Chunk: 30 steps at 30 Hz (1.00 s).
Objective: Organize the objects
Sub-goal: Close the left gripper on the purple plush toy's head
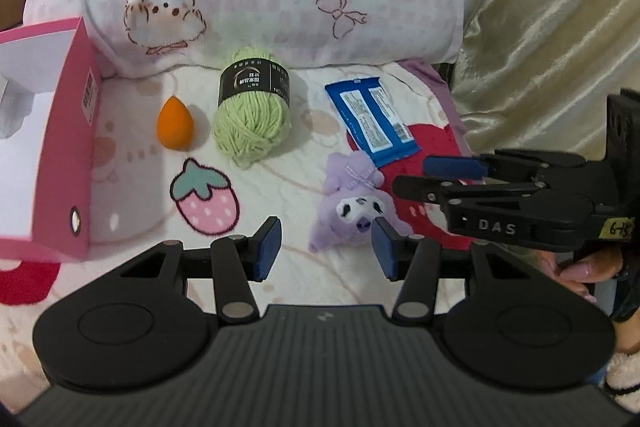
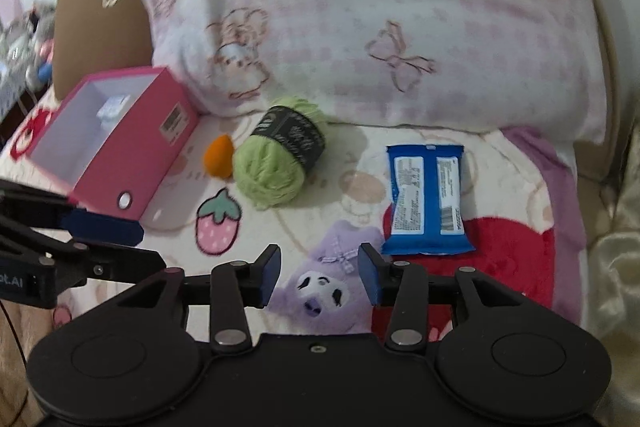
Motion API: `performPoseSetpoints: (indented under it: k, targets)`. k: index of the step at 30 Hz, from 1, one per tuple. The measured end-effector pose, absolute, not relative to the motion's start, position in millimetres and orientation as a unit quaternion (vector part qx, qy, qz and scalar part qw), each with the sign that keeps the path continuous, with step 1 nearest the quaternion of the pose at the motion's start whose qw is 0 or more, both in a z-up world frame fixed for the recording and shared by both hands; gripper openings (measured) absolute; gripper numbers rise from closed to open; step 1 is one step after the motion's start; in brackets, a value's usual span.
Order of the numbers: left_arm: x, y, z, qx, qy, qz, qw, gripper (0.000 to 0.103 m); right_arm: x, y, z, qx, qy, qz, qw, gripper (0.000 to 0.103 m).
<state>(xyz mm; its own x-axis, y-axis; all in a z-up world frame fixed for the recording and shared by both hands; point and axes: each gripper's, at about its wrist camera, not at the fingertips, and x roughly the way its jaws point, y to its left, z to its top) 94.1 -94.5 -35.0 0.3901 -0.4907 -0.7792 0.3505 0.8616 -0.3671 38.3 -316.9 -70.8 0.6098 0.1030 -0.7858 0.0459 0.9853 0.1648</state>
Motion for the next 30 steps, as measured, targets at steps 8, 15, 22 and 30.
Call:
performPoseSetpoints:
  k: [8, 15, 22, 30]
  targets:
    - [95.5, -119.0, -67.7, -0.032, 0.447, -0.267, 0.853, 0.050, 20.2, -321.7, -87.3, 0.087, 0.422, 0.024, 0.902, 0.056]
    - [89.1, -116.5, -101.0, -0.028, 0.415, -0.290, 0.862, 0.053, 12.6, -294.4, -110.6, -0.041, 0.438, 0.037, 0.897, 0.079]
    - [94.5, -118.5, -127.6, -0.065, 0.407, -0.323, 0.852, 0.056, 13.1, -281.1, -131.6, -0.082, 0.465, 0.078, 0.878, 0.079]
    - [104.7, -124.0, -158.5, -0.124, 0.428, -0.332, 0.831, 0.060, 26.2, -284.0, -140.3, -0.075, 0.452, 0.068, 0.886, 0.079]
